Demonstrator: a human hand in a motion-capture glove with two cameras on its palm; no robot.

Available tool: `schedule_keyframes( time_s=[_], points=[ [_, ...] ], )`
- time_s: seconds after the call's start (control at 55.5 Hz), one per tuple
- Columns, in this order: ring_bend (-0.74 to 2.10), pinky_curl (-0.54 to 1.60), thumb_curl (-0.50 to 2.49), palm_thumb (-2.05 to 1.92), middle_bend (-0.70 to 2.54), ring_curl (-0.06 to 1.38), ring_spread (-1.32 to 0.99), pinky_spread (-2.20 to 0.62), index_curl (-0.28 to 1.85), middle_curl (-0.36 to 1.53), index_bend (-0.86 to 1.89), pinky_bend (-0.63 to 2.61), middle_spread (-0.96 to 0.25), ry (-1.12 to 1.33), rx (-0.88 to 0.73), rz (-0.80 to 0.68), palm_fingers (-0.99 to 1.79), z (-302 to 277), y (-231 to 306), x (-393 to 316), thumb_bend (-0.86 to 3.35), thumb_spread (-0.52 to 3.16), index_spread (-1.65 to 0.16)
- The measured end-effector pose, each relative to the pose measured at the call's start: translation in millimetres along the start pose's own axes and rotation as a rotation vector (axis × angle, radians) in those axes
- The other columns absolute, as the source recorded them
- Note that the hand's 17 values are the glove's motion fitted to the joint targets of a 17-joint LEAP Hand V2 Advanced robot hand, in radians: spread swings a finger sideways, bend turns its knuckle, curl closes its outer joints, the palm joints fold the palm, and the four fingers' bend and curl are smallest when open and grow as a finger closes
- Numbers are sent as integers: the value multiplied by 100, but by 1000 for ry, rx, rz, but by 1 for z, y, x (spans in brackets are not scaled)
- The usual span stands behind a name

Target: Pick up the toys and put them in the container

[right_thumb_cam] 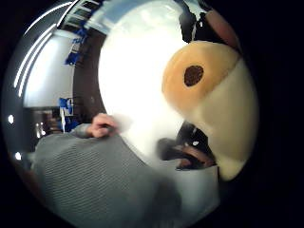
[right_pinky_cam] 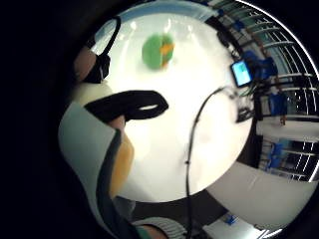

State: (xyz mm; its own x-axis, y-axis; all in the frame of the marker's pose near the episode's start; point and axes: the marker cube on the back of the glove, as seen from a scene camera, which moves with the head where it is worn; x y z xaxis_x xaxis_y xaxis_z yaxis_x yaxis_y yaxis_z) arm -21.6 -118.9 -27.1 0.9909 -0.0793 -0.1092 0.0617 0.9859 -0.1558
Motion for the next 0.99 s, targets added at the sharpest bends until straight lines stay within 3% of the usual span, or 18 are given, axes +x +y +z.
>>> schedule_keyframes(
  time_s=[0.108,0.198,0.378,0.451,0.541,0.613,0.739,0.847,0.937,0.991],
  points=[
    [87,38,47,47,39,39,-38,-33,21,38,13,116,-24,101,113,21,57,-67,-40,15,19,146,-38],
    [87,38,49,46,39,39,-38,-34,20,39,13,117,-25,113,165,-68,57,-106,-73,3,18,146,-38],
    [88,38,53,45,39,40,-39,-34,19,41,13,118,-25,70,137,-207,56,-109,-134,-15,16,146,-39],
    [87,37,54,44,38,40,-39,-33,19,42,14,119,-26,232,152,-217,55,-98,-178,-1,15,146,-39],
    [86,37,55,43,37,40,-39,-33,20,42,15,118,-26,198,176,-139,53,-91,-244,-9,14,146,-39],
    [86,37,56,42,37,40,-40,-33,20,43,14,118,-27,307,189,-109,52,-78,-294,0,13,146,-39],
    [84,37,56,39,35,39,-40,-32,21,44,15,119,-27,4,109,142,48,-63,-385,-28,11,147,-39],
    [82,36,56,38,34,39,-40,-31,22,45,16,120,-28,89,23,133,46,-40,-415,-32,10,148,-39],
    [82,36,56,37,33,39,-40,-30,22,46,15,120,-28,115,6,311,45,-26,-431,-28,9,148,-38],
    [81,36,56,37,32,39,-40,-30,23,46,16,120,-29,116,-25,215,44,-14,-429,-27,8,148,-38]
  ],
)
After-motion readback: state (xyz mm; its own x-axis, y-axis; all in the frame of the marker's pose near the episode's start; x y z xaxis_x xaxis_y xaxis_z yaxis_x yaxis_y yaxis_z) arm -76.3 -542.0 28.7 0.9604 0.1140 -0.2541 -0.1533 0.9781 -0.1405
